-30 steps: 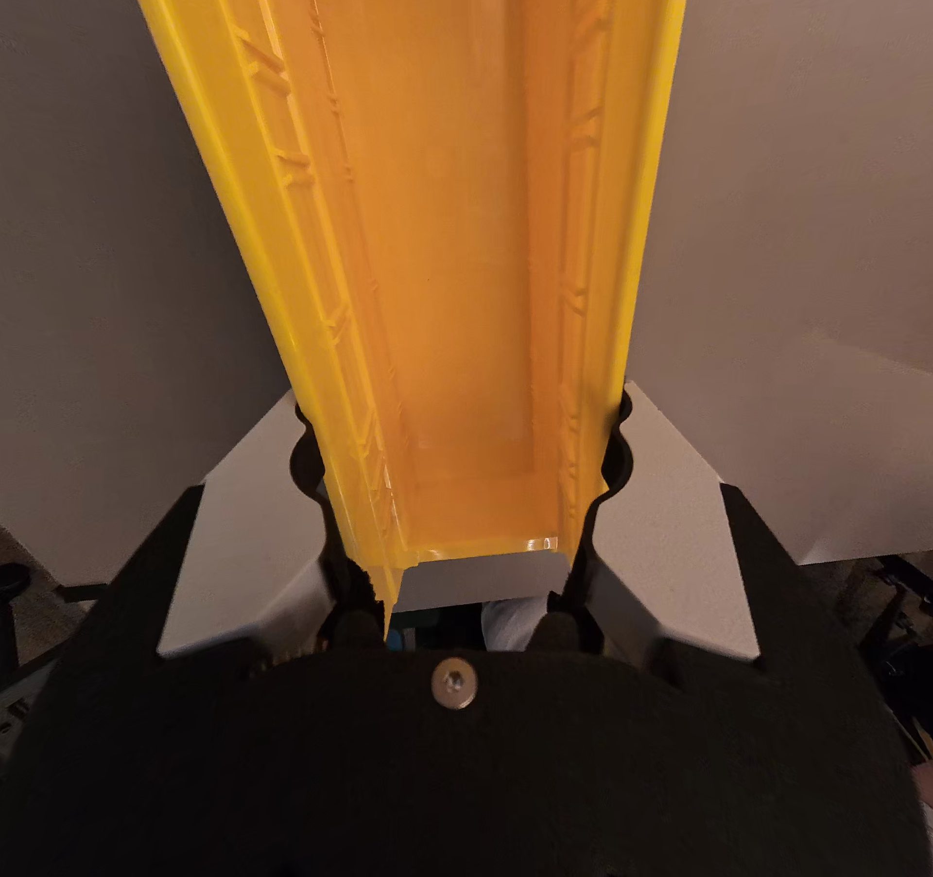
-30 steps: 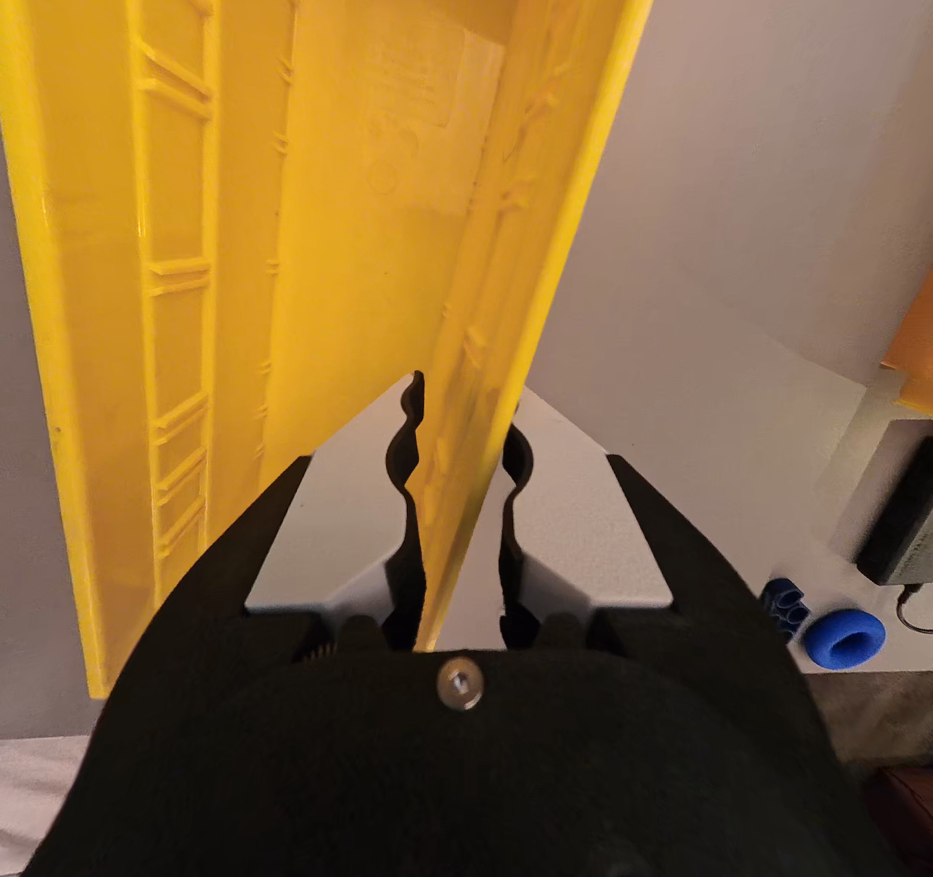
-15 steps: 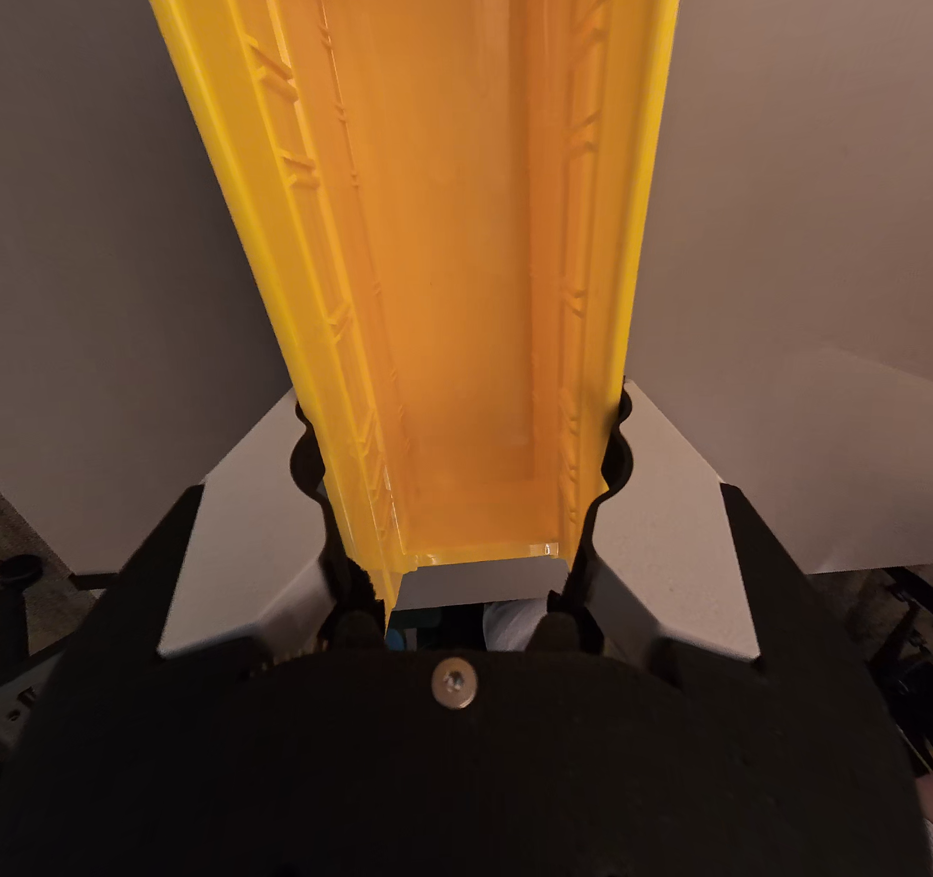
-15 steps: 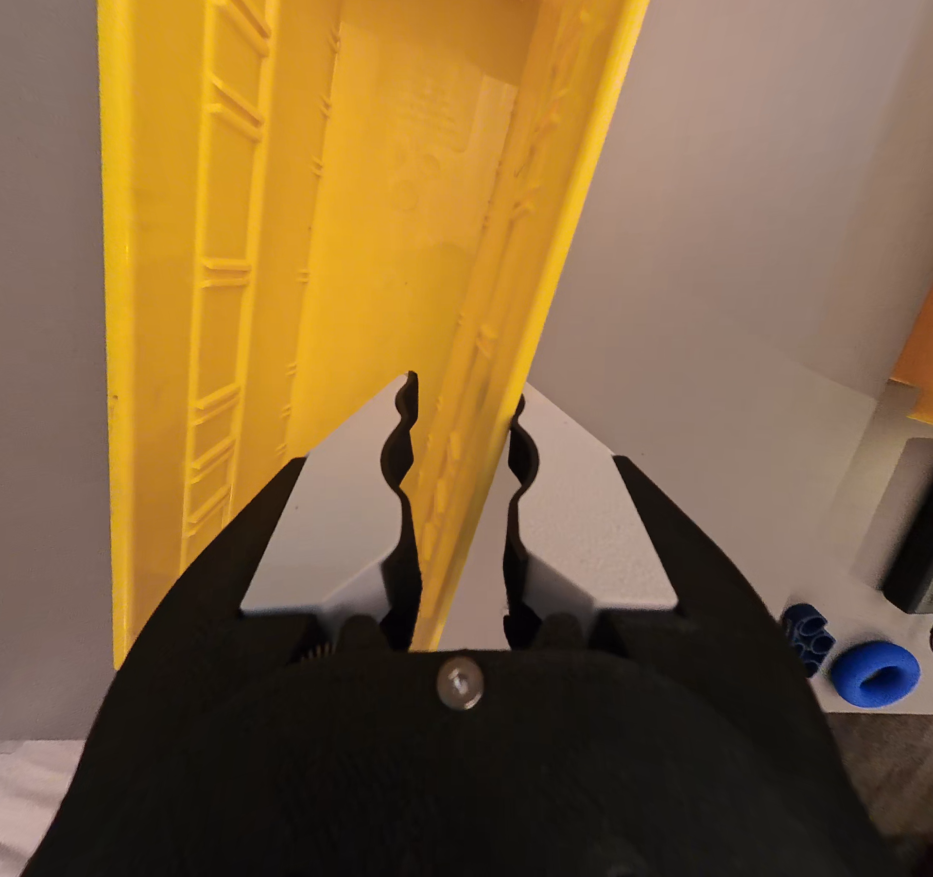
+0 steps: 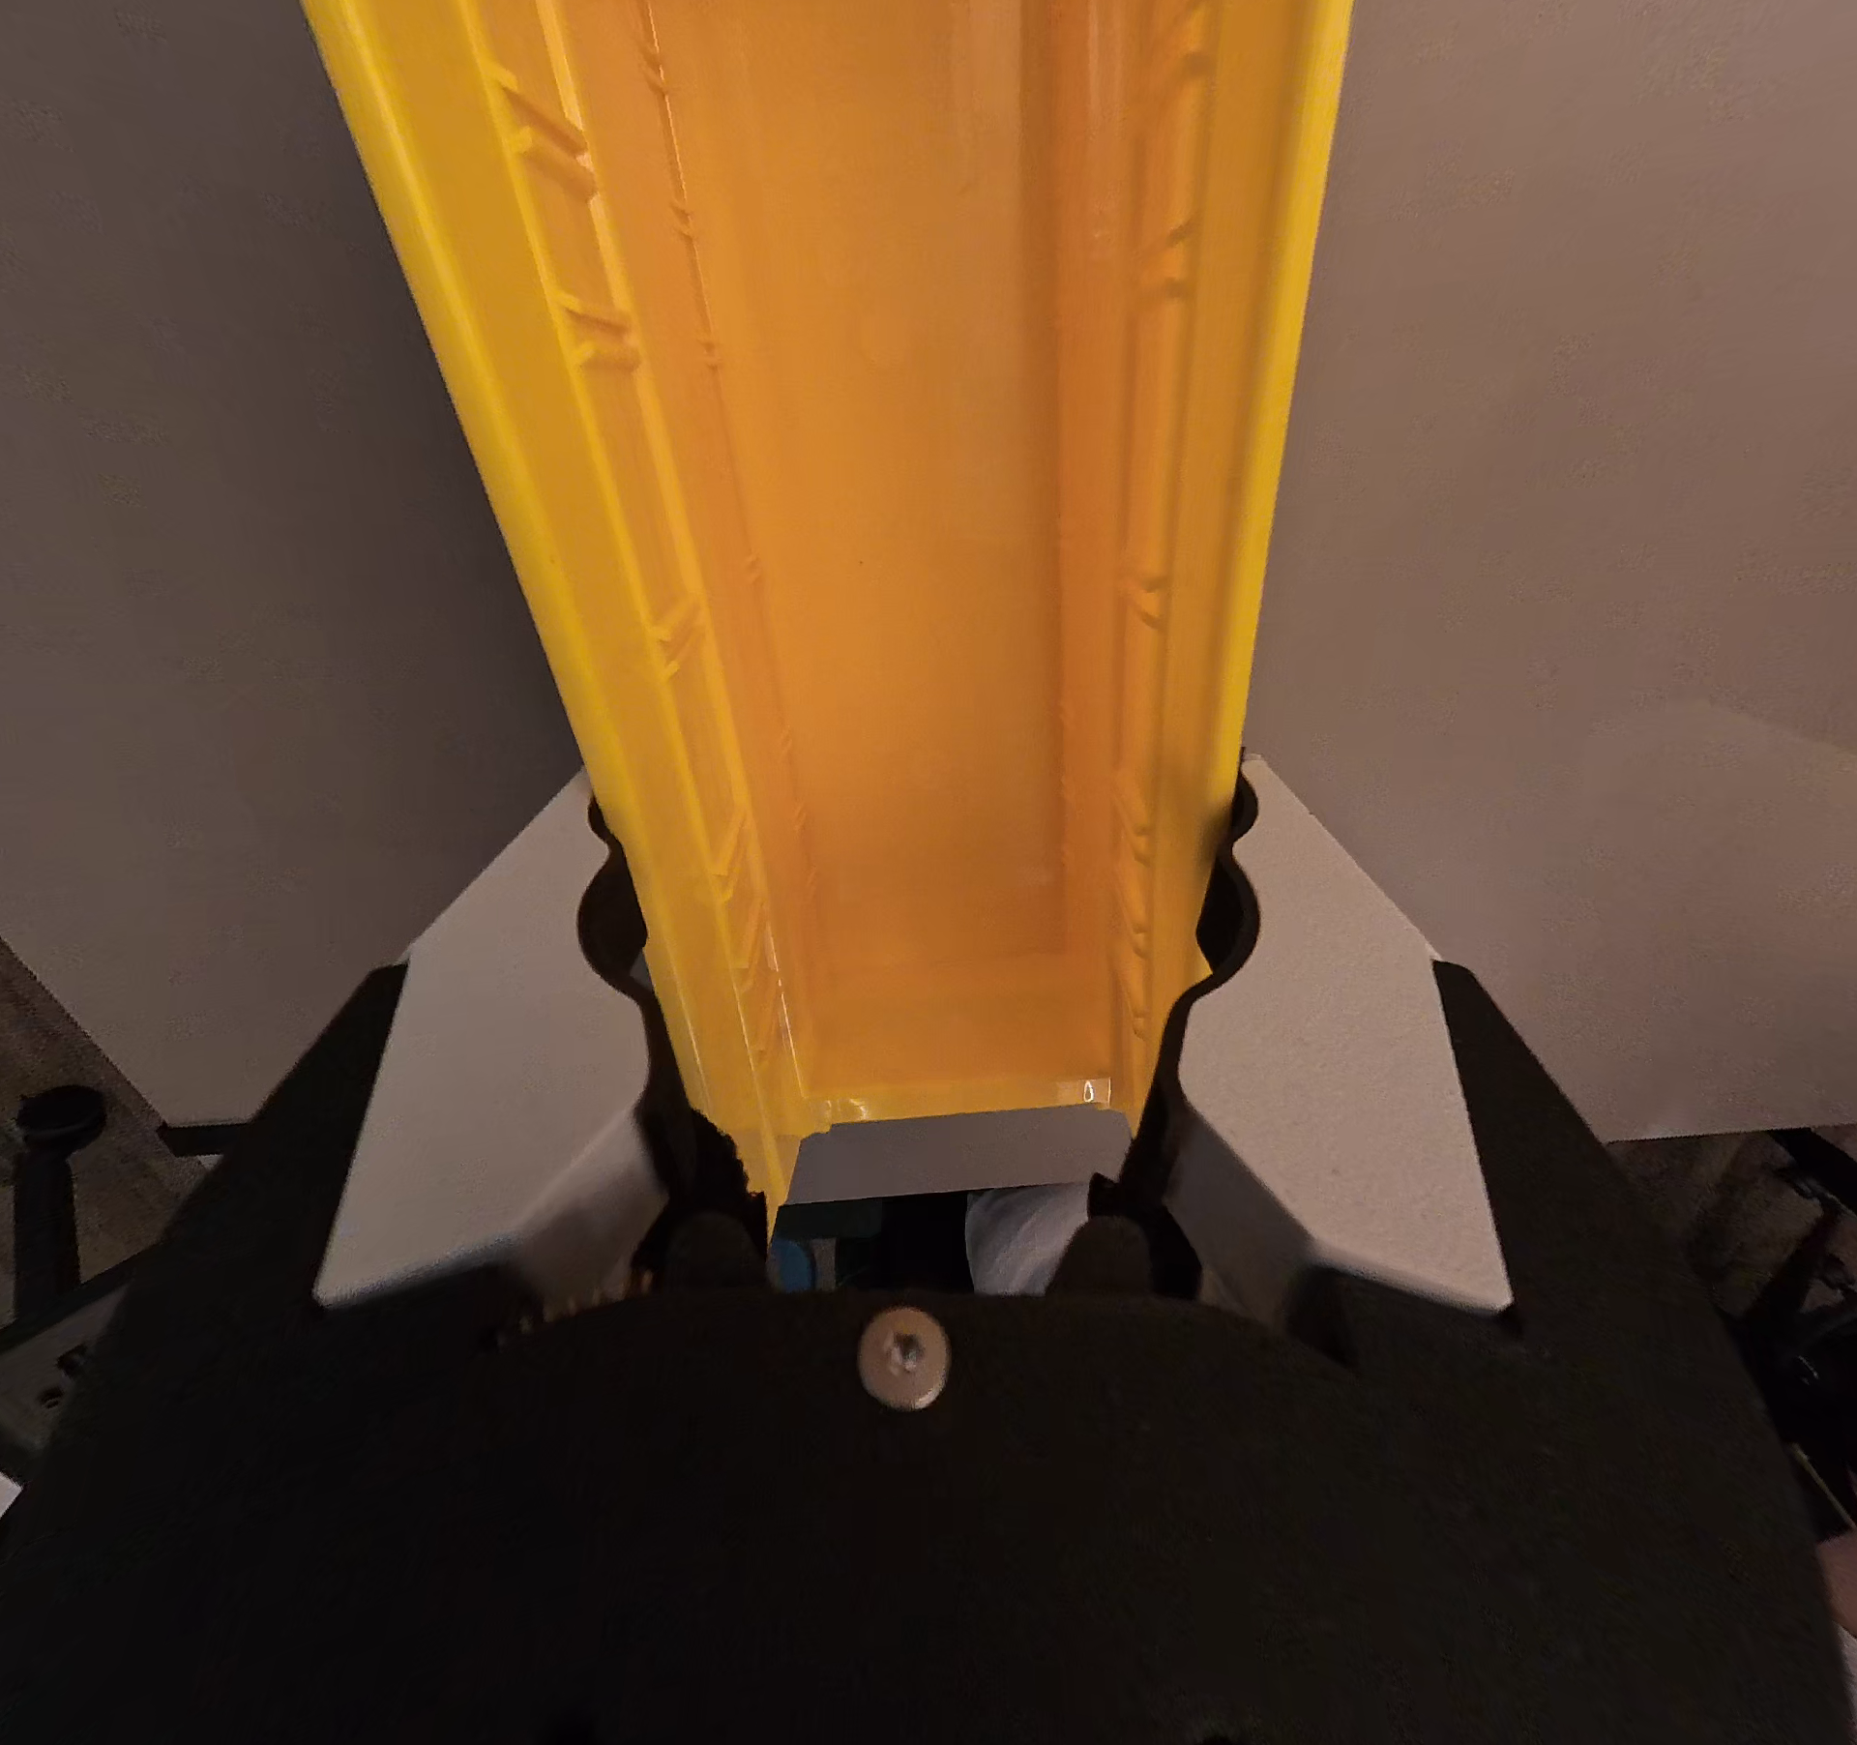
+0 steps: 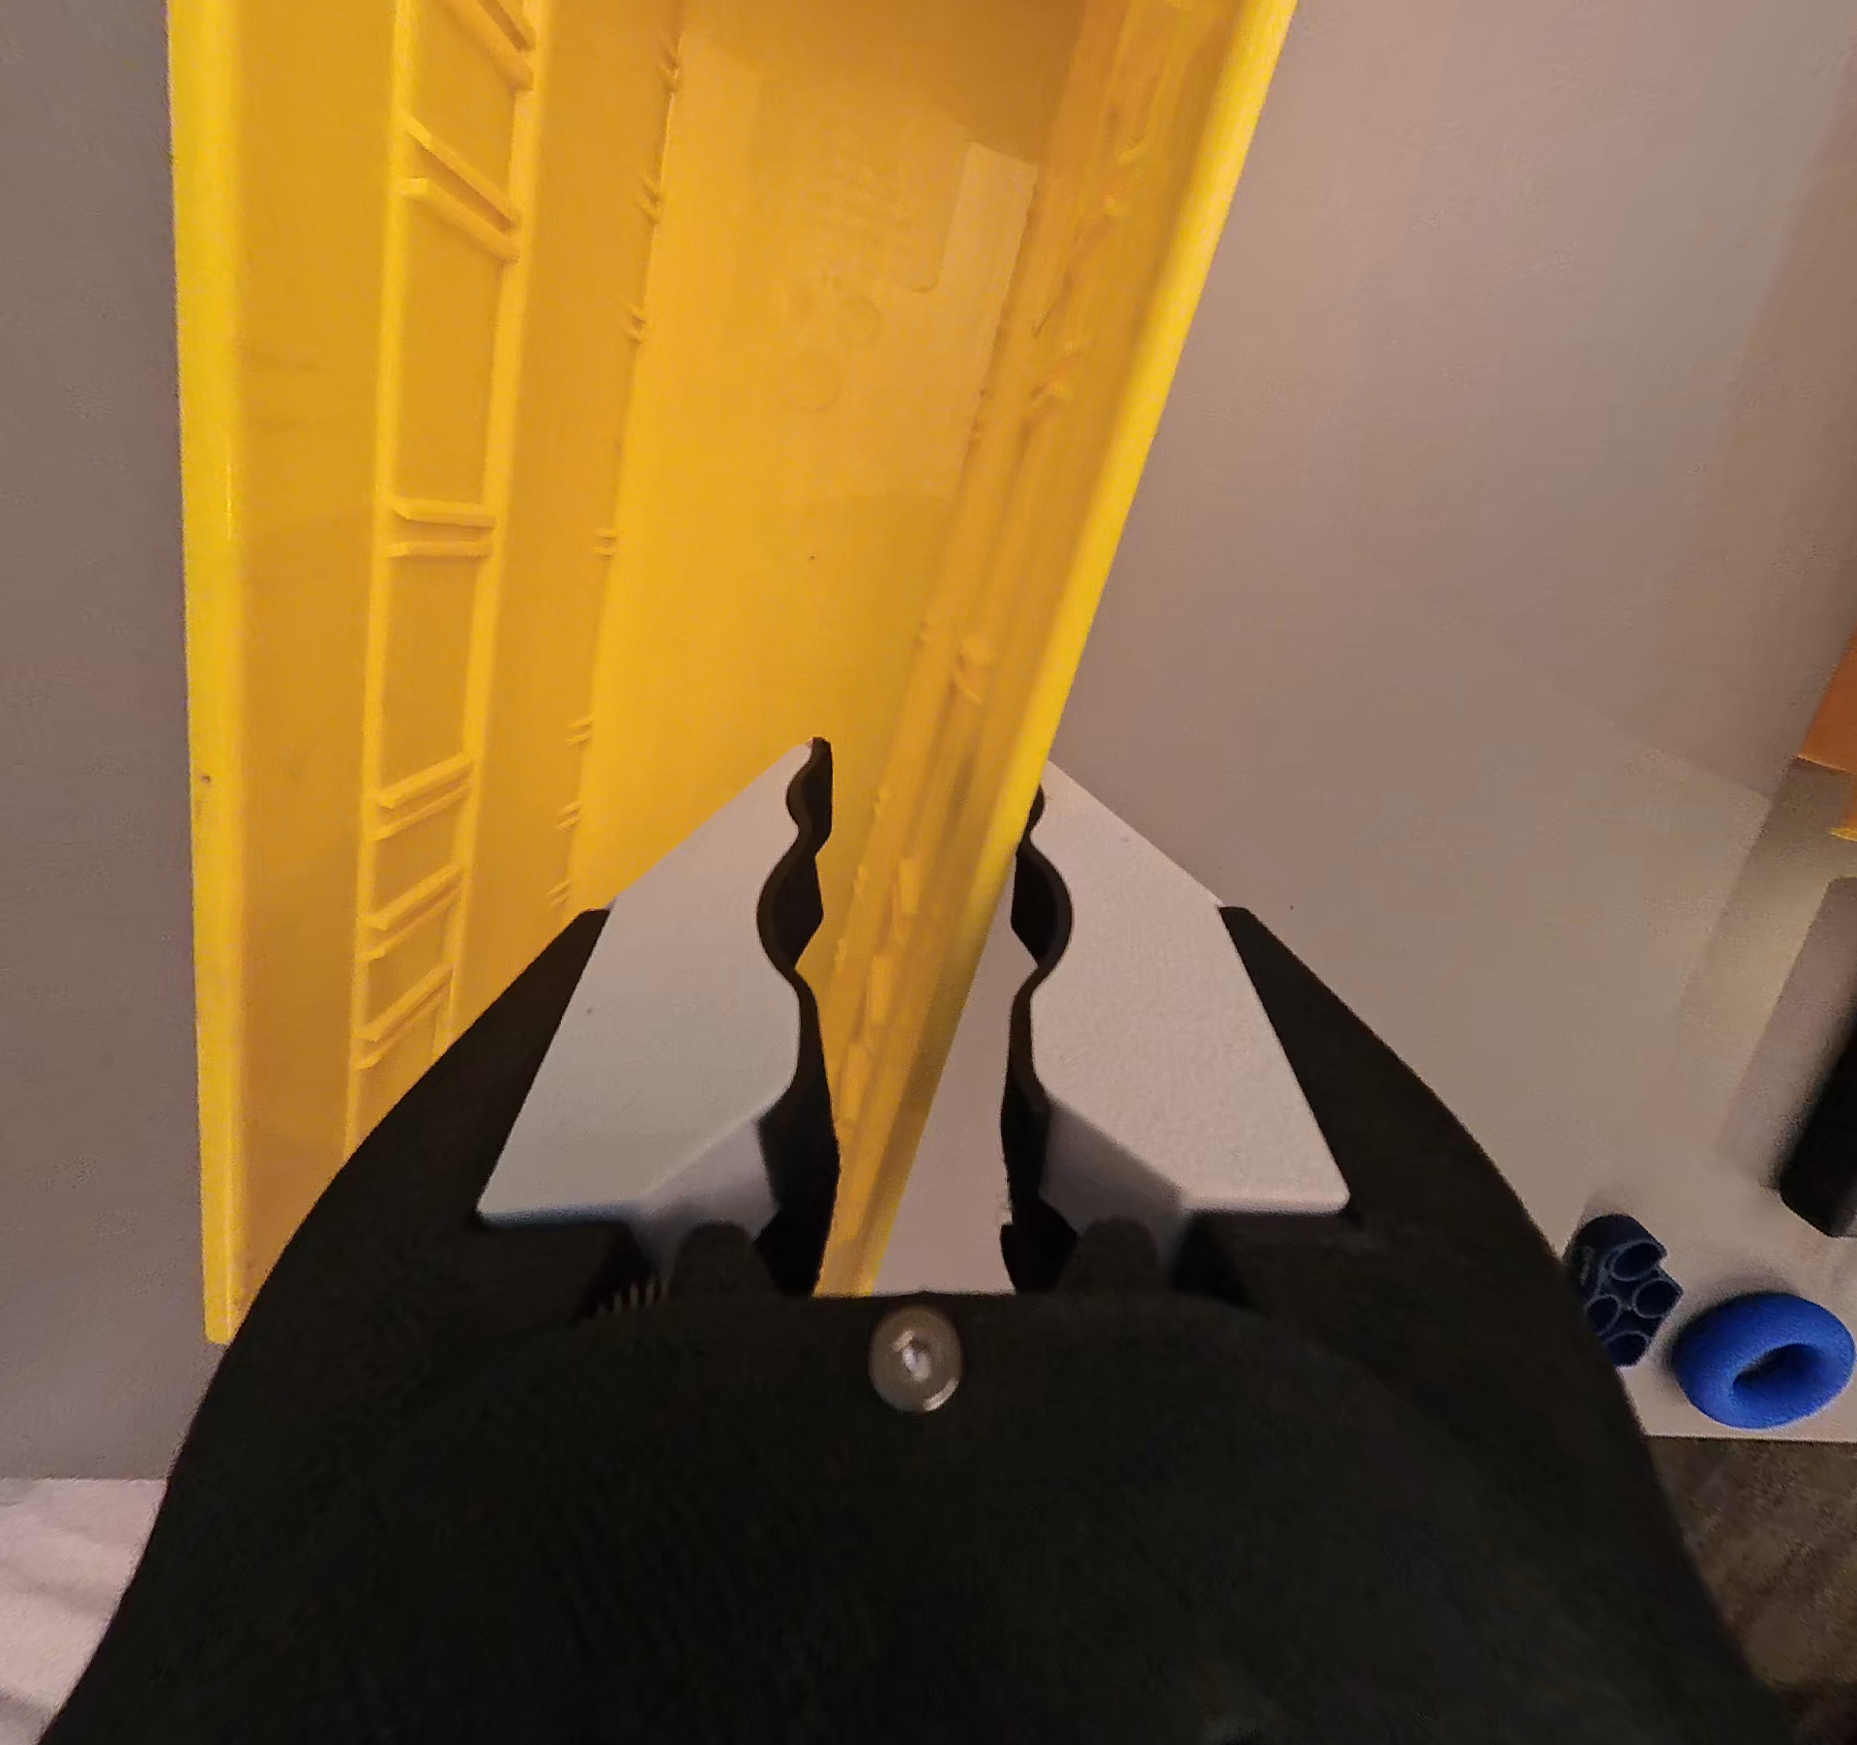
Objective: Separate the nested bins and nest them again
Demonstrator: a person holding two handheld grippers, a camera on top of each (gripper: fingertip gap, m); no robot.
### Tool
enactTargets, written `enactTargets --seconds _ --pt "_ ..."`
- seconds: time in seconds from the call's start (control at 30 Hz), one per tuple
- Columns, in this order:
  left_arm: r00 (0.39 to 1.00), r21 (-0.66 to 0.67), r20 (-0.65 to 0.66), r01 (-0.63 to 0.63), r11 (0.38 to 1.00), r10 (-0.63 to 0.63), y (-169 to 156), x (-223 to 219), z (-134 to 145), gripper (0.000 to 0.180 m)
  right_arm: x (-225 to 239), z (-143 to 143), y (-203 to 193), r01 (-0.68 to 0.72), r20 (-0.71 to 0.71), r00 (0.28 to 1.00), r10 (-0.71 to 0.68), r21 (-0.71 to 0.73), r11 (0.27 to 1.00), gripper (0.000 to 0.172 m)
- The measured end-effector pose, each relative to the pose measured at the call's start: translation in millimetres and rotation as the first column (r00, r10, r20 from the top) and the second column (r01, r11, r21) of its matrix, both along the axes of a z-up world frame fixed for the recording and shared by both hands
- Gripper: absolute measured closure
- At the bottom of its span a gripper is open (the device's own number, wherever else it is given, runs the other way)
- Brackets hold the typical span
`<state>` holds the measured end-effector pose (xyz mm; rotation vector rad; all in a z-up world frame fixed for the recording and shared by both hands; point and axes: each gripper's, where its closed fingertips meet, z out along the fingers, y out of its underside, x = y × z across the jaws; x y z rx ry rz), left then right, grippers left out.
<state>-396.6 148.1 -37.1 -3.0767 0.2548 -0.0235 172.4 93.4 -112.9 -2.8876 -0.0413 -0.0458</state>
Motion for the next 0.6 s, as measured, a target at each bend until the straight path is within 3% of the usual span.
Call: enactTargets --seconds 0.6 --pt "1.0 0.02 0.006 0.0 1.0 0.0 3.7 0.1 4.7 0.068 -2.4 -0.5 0.8 0.006 -0.025 1.0 -0.006 0.018 1.0 0.137"
